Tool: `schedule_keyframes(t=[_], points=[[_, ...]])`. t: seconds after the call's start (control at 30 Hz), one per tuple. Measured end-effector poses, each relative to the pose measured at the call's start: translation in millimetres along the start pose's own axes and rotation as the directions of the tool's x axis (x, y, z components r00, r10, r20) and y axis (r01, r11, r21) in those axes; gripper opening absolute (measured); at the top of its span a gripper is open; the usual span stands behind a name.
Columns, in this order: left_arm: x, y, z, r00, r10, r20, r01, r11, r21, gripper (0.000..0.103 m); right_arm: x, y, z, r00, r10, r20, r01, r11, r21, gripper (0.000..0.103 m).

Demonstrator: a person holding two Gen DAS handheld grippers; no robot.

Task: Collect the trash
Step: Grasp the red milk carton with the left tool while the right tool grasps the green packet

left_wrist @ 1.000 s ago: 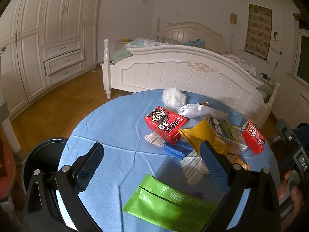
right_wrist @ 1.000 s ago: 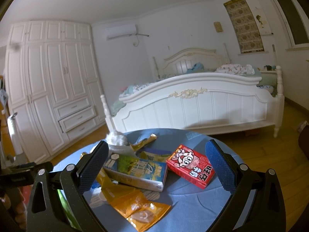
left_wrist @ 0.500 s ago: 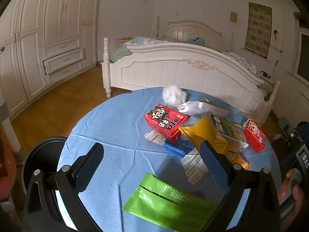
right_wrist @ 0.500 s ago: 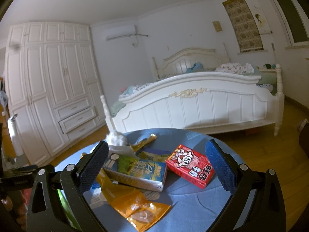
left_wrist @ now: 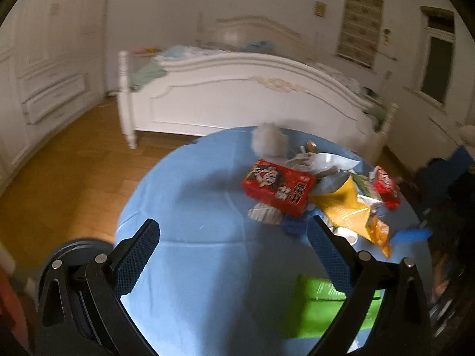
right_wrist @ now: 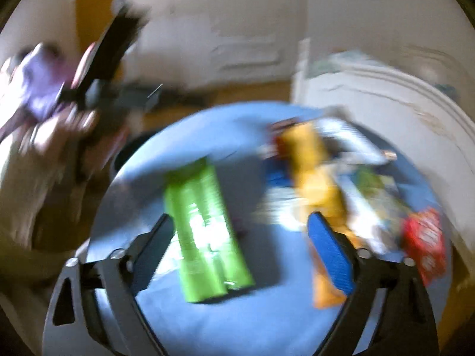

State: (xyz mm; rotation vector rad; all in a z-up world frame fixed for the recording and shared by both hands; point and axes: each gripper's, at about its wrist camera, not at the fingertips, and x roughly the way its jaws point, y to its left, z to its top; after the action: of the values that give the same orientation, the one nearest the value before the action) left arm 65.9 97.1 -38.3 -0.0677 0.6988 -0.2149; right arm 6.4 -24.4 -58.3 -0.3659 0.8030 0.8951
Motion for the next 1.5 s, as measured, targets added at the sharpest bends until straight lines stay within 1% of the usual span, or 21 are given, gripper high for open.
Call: schedule_keyframes(t=[0.03, 0.1, 0.13, 0.17, 0.23, 0.27, 0.3, 0.43, 0.53, 0.6, 0.67, 0.77, 0.83, 0.87, 0.9, 0.97, 1.1, 1.23, 1.27, 1.37, 1.5], points=[[7.7, 0.0, 5.3, 1.000, -0.026, -0.010, 0.026, 1.000, 0.005, 0.098, 19.2, 6.4, 5.4, 0.999, 0.003, -0.037, -0.004, 1.000, -0.020, 0.085], [24.2, -5.6, 14.3, 0.997, -0.070, -0.038, 0.071, 0.997, 0.027, 0.098, 14.9, 19.6, -1.0, 0.998, 0.042, -0.056, -0.043, 0.999, -0.018, 0.085], [30.3, -9.3, 16.8, 0.995, -0.084, -0.049, 0.086, 0.996, 0.034, 0.098, 20.9, 24.9, -3.6, 0.994, 0.047, -0.100, -0.050, 0.998, -0.034, 0.085], [37.7, -12.7, 20.2, 0.994, -0.093, -0.066, 0.096, 0.995, 0.040, 0.098, 30.8, 28.0, -4.9, 0.990, 0.043, -0.135, -0.050, 0.998, -0.046, 0.079], [54.8, -20.2, 27.1, 0.988, -0.113, -0.107, 0.118, 0.992, 0.035, 0.098, 35.1, 25.9, -12.9, 0.981, 0.046, -0.190, -0.053, 0.998, -0.036, 0.057], [61.8, -21.4, 30.4, 0.985, -0.121, -0.123, 0.124, 0.992, 0.019, 0.098, 27.0, 22.5, -18.5, 0.983, 0.062, -0.175, -0.065, 0.998, -0.012, 0.049], [71.6, -21.6, 35.1, 0.981, -0.135, -0.142, 0.133, 0.991, -0.023, 0.098, 20.7, 19.9, -23.8, 0.983, 0.061, -0.172, -0.061, 0.998, 0.007, 0.034], [101.0, -10.3, 47.8, 0.959, -0.207, -0.193, 0.162, 0.961, -0.225, 0.098, -2.6, 6.0, -42.8, 0.986, 0.072, -0.153, -0.062, 0.996, 0.071, 0.031], [126.8, -6.2, 51.4, 0.940, -0.207, -0.270, 0.109, 0.936, -0.336, 0.098, -31.9, 1.2, -66.6, 0.987, 0.072, -0.145, -0.059, 0.994, 0.092, 0.030], [138.5, -4.3, 50.7, 0.934, -0.185, -0.305, 0.059, 0.923, -0.380, 0.092, -40.0, 1.9, -79.3, 0.989, 0.077, -0.126, -0.063, 0.992, 0.109, 0.030], [146.5, -3.1, 47.6, 0.924, -0.188, -0.332, 0.035, 0.907, -0.419, 0.076, -62.0, -9.4, -86.9, 0.990, 0.079, -0.116, -0.065, 0.991, 0.119, 0.030], [141.8, -6.6, 46.7, 0.931, -0.155, -0.331, -0.002, 0.904, -0.428, 0.074, -91.6, -15.8, -102.5, 0.991, 0.078, -0.106, -0.065, 0.991, 0.120, 0.030], [135.9, -6.3, 44.5, 0.936, -0.150, -0.318, -0.008, 0.895, -0.446, 0.071, -119.3, -17.5, -116.1, 0.992, 0.074, -0.098, -0.062, 0.990, 0.125, 0.030], [132.4, -3.4, 43.8, 0.940, -0.152, -0.306, -0.005, 0.890, -0.456, 0.068, -101.1, -10.9, -99.8, 0.993, 0.067, -0.097, -0.055, 0.991, 0.121, 0.030], [127.1, -1.9, 40.6, 0.945, -0.156, -0.286, 0.003, 0.882, -0.471, 0.067, -104.4, -12.1, -95.6, 0.994, 0.061, -0.091, -0.050, 0.991, 0.123, 0.030], [109.6, 6.1, 39.2, 0.964, -0.168, -0.207, 0.045, 0.867, -0.496, 0.062, -127.9, -17.1, -107.0, 0.996, 0.068, -0.063, -0.059, 0.988, 0.144, 0.030], [64.7, 11.3, 39.9, 0.990, -0.122, -0.076, 0.073, 0.881, -0.467, 0.060, -176.2, -27.4, -124.1, 0.993, 0.114, -0.008, -0.110, 0.971, 0.211, 0.030], [41.8, 14.4, 38.9, 0.992, -0.122, -0.033, 0.095, 0.893, -0.440, 0.059, -194.9, -33.5, -135.1, 0.995, 0.090, -0.031, -0.081, 0.972, 0.220, 0.030], [36.7, 16.4, 35.7, 0.991, -0.128, -0.024, 0.104, 0.891, -0.442, 0.059, -209.6, -24.5, -146.8, 0.995, 0.088, -0.036, -0.078, 0.972, 0.221, 0.030], [20.1, 25.2, 26.2, 0.991, -0.132, 0.011, 0.123, 0.885, -0.448, 0.058, -224.6, -16.5, -148.9, 0.994, 0.107, -0.034, -0.095, 0.966, 0.240, 0.030], [-7.5, 42.1, 9.0, 0.994, -0.092, 0.057, 0.108, 0.887, -0.448, 0.058, -240.4, -20.5, -158.2, 0.995, 0.048, -0.089, -0.029, 0.979, 0.200, 0.048]])
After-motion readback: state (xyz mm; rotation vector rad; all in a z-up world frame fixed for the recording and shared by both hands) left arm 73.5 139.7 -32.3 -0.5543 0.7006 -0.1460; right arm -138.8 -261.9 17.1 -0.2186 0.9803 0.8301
